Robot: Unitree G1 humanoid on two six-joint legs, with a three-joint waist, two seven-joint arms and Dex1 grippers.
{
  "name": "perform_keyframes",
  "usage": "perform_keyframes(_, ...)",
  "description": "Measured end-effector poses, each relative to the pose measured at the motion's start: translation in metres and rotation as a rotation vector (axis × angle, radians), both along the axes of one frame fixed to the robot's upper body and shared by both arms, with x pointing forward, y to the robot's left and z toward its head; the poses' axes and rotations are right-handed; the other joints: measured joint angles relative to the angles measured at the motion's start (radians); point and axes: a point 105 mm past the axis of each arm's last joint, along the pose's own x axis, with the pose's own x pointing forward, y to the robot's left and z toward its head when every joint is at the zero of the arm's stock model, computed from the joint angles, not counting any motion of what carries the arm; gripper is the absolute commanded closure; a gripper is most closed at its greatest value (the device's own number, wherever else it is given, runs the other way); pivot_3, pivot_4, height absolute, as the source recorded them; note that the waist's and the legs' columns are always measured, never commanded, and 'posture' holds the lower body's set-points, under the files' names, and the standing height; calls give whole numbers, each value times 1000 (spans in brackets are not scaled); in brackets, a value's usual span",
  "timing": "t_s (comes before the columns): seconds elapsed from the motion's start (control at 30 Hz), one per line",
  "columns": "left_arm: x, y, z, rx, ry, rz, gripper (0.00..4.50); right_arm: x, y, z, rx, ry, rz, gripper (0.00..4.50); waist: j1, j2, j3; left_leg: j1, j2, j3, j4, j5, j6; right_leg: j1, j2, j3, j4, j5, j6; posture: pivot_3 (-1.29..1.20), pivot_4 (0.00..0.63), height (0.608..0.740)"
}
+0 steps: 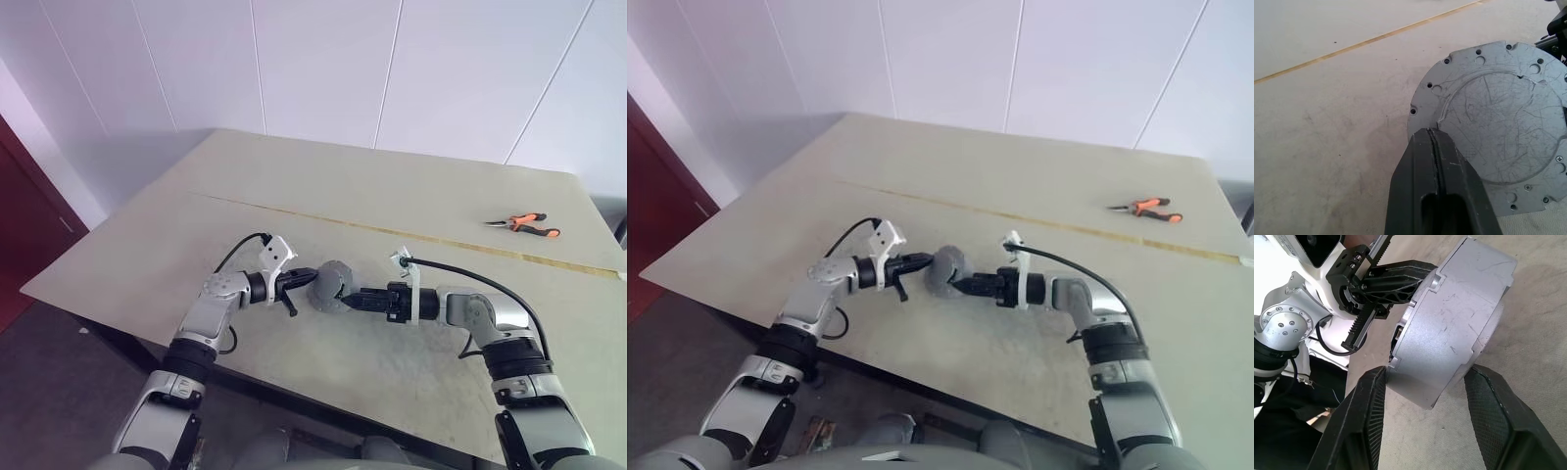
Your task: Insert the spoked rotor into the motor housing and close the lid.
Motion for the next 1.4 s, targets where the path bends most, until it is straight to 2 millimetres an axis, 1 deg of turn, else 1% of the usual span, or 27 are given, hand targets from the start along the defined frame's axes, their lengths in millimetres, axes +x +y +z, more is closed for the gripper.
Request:
perform_keyframes(0.2, 1, 1, -1, 4, 2, 11, 4500, 4, -3, -7, -33, -37, -4, 2392, -4, 0, 0, 0, 0, 0, 0, 0, 0, 0, 0, 0, 0, -1, 0, 0, 0, 740)
perform_keyframes(0.3, -2, -4, -6, 1, 16, 2, 4500, 14, -13, -15, -85, -52, -50, 2393, -4, 0, 1, 0, 0, 1, 0, 0, 0, 1, 0, 0, 0, 0, -1, 0, 0, 740)
perform_keyframes(0.4, 0, -5, -7, -5, 14, 27, 4500, 22, -17, -14, -97, -79, -70, 2393, -4, 1, 1, 0, 0, 1, 0, 0, 0, 0, -1, 0, 0, 1, -1, 0, 0, 740)
perform_keyframes(0.47, 4, -7, -8, -13, 10, 53, 4500, 26, -18, -14, -100, -92, -80, 2587, -4, 1, 1, 0, 0, 1, 0, 0, 0, 0, -1, 0, 0, 1, -1, 0, 0, 740)
perform_keyframes(0.53, 8, -5, -8, -11, -1, 76, 4500, 29, -19, -12, -102, -100, -83, 2627, -4, 1, 1, 0, 0, 1, 0, 0, 0, 0, 0, 0, 0, 1, -1, 0, 0, 740)
perform_keyframes(0.63, 11, -1, -8, -10, -15, 105, 4500, 30, -19, -11, -99, -107, -82, 2628, -4, 1, 1, 0, 0, 0, 0, 0, 0, -1, 0, 0, 0, 2, 0, 0, 0, 740)
perform_keyframes(0.83, 13, 0, -7, -17, -31, 119, 4500, 29, -18, -9, -94, -114, -77, 2633, -4, 1, 1, -2, 0, 0, -1, 0, 0, -3, 0, 0, 0, 5, 1, 0, 0, 740)
perform_keyframes(0.97, 19, 7, -8, -37, -14, 181, 4500, 27, -16, -5, -101, -122, -72, 2643, -5, 1, 2, -3, 0, 0, -1, 0, 0, -3, 0, 0, 0, 4, 1, 0, 0, 740)
perform_keyframes(1.03, 20, 7, -9, -64, 12, 196, 4500, 26, -15, -4, -89, -109, -81, 2643, -5, 1, 3, -5, 0, 0, -2, 1, 2, -4, 0, 0, 0, 4, 2, 0, 0, 740)
perform_keyframes(1.13, 21, 4, -6, -130, 44, 211, 4500, 26, -14, -3, -57, -75, -99, 2643, -6, 1, 4, -6, 0, 0, -4, 2, 3, -5, 0, 0, 0, 5, 3, 0, 0, 740)
perform_keyframes(1.27, 24, 7, 3, -243, 93, 247, 4500, 26, -8, 8, 65, -7, -139, 2643, -9, 2, 6, -9, 1, 0, -5, 2, 3, -9, 0, 0, 1, 5, 4, 0, 0, 740)
perform_keyframes(1.33, 28, 10, 11, -354, 136, 281, 4500, 28, -2, 23, 173, 44, -159, 2643, -10, 2, 6, -14, 1, 0, -4, 2, 3, -13, 1, 0, 1, 6, 4, 0, 0, 740)
perform_keyframes(1.4, 28, 12, 16, -435, 169, 294, 4500, 30, 4, 45, 252, 50, -149, 2643, -10, 2, 6, -19, 1, 0, -2, 2, 3, -19, 1, 1, 3, 7, 6, 0, 0, 740)
